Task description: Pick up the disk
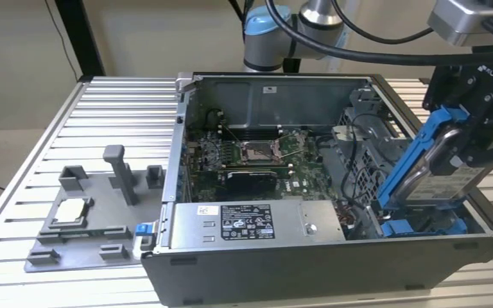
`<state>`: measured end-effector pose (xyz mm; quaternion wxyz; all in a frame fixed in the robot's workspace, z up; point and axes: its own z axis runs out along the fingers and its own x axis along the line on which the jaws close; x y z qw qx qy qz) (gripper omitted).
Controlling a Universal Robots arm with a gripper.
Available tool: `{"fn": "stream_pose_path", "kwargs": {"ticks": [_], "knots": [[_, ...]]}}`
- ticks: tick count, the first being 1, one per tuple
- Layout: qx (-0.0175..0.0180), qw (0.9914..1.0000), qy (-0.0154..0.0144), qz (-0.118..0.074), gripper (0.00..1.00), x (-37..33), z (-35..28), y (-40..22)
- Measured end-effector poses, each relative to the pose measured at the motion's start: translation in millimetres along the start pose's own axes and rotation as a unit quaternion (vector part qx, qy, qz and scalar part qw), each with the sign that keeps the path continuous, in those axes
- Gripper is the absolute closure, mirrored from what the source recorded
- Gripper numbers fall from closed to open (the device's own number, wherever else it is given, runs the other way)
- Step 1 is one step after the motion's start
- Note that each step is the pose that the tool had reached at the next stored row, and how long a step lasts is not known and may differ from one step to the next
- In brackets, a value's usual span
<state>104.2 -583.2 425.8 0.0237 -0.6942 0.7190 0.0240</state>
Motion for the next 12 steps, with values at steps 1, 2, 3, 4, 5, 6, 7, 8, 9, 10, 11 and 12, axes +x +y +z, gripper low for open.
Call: {"fn": "stream_pose_path", "kwargs": {"ticks": [1,2,3,4,5,6,7,8,9,10,11,12], "knots": [[0.0,1.0,0.0001,0.0,1.0,0.4,0.1,0.0],[0.0,1.0,0.0,0.0,1.0,1.0,0.3,0.0],[0.0,1.0,0.0,0.0,1.0,1.6,0.4,-0.1],[0.0,1.0,0.0001,-0.001,1.0,2.6,0.4,-0.1],[0.0,1.0,0.0,-0.001,1.0,3.5,0.4,-0.2],[0.0,1.0,-0.0001,-0.001,1.0,3.9,0.6,-0.2],[-0.0001,1.0,-0.0001,-0.001,1.0,3.9,0.6,-0.2],[0.0,1.0,0.0,-0.001,1.0,3.9,0.5,-0.2],[0.0,1.0,0.0001,-0.001,1.0,3.9,0.6,-0.2],[-0.0001,1.0,0.0001,-0.001,1.0,3.9,0.7,-0.2],[0.0,1.0,0.0,-0.001,1.0,3.9,0.7,-0.2],[0.0,1.0,0.0001,-0.001,1.0,3.9,0.7,-0.2]]}}
